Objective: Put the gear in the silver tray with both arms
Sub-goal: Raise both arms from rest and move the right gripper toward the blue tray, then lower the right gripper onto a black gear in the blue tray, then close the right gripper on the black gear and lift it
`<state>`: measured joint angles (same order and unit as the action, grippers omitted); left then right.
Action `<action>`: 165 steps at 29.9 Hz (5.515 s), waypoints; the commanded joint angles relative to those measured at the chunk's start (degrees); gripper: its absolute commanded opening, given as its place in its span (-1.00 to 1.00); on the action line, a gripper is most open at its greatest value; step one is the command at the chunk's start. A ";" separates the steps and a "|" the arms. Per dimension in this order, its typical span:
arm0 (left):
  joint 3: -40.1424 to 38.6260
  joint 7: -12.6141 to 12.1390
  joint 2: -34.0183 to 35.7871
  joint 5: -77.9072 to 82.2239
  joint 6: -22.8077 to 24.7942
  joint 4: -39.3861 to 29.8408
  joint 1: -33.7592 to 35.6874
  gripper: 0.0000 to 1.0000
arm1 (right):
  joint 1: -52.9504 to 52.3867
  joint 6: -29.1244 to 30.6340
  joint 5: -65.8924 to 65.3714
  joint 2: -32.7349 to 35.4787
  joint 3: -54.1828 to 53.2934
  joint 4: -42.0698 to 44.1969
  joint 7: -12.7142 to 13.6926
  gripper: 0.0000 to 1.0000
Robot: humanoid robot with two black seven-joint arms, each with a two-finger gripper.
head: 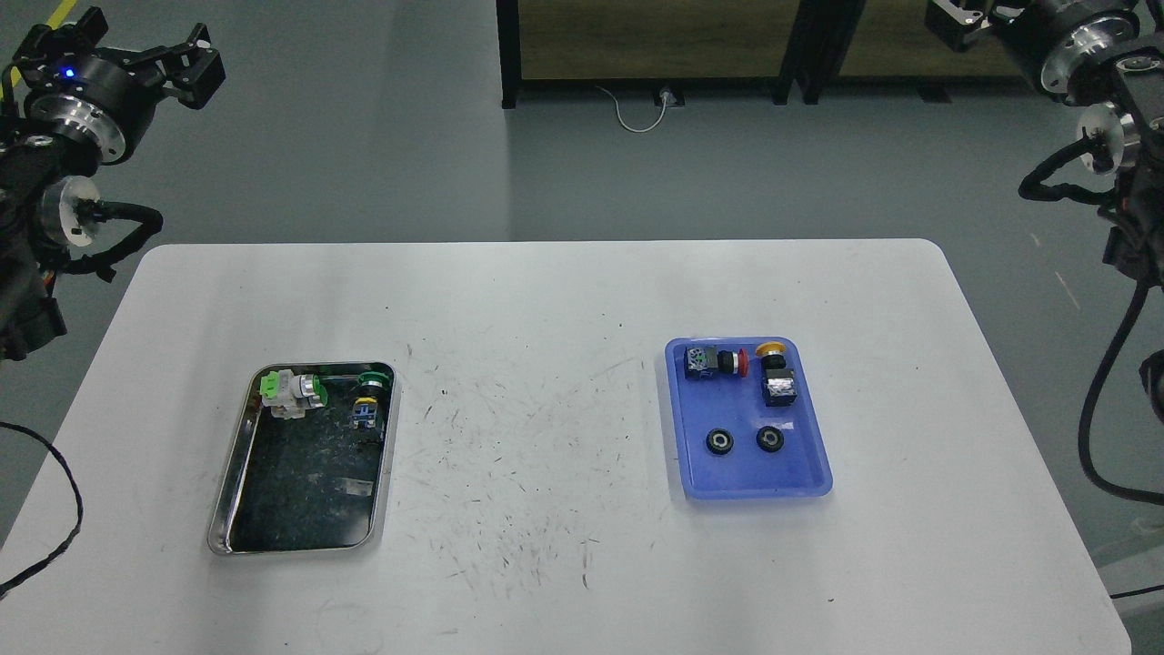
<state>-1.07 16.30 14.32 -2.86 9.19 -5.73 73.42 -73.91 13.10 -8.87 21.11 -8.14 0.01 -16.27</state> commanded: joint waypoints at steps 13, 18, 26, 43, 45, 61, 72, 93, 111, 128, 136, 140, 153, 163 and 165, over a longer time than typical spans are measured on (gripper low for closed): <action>-15.89 -0.48 1.06 -4.09 7.07 -1.22 0.68 0.98 | 0.09 -2.73 0.00 -2.04 0.67 7.47 0.45 1.00; -15.19 0.40 3.07 -4.09 7.16 -0.95 -0.90 0.98 | 0.09 0.07 -0.44 -1.08 0.85 6.32 1.86 1.00; -15.10 0.75 3.35 -4.00 6.63 -1.13 -3.89 0.98 | 2.98 3.86 -0.62 -0.37 0.85 3.17 0.80 1.00; -4.99 5.14 8.25 7.05 13.66 -16.40 -6.27 0.98 | 11.07 5.18 -10.54 12.02 1.64 -29.88 1.07 1.00; -5.52 5.41 10.63 11.19 13.23 -21.32 -6.36 0.98 | 11.95 5.18 -11.51 12.55 1.38 -31.38 1.07 1.00; -4.99 4.36 31.98 24.83 -0.84 -53.68 -18.04 0.98 | 16.78 5.79 -14.77 13.60 1.73 -37.88 2.82 1.00; -7.45 5.32 37.44 16.31 -3.03 -53.60 -20.42 0.98 | 21.18 14.90 -20.83 13.69 1.73 -44.83 7.57 1.00; -8.42 5.85 37.62 15.69 -7.43 -52.46 -22.79 0.98 | 27.68 14.90 -30.33 14.31 1.73 -49.05 11.61 0.99; -8.33 5.85 37.45 15.78 -7.87 -52.37 -23.58 0.97 | 31.20 13.44 -31.47 13.52 0.59 -48.61 12.40 0.91; -8.33 5.94 37.36 15.87 -7.87 -52.37 -24.11 0.97 | 32.08 8.26 -31.03 10.97 0.32 -45.62 11.88 0.91; -7.81 5.94 37.45 15.87 -7.87 -52.28 -24.11 0.98 | 32.52 8.26 -31.12 8.95 0.50 -45.62 12.14 0.91; -7.72 5.94 37.45 15.87 -7.87 -52.28 -24.11 0.97 | 32.52 8.34 -31.12 8.86 0.50 -45.53 12.14 0.88; -7.63 6.20 37.45 15.95 -7.87 -52.11 -24.72 0.98 | 32.25 8.34 -31.12 8.42 0.32 -42.55 12.05 0.63; -7.63 6.38 37.62 15.95 -7.87 -51.84 -25.52 0.98 | 32.08 8.43 -31.12 7.19 0.32 -42.19 12.05 0.42; -7.54 6.38 37.71 15.95 -7.87 -51.76 -25.52 0.98 | 31.99 8.43 -31.20 7.19 0.41 -42.19 12.14 0.36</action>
<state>-8.64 22.68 51.94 13.07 1.32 -57.57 47.94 -41.82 21.50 -40.00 28.34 -7.83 -42.19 -4.22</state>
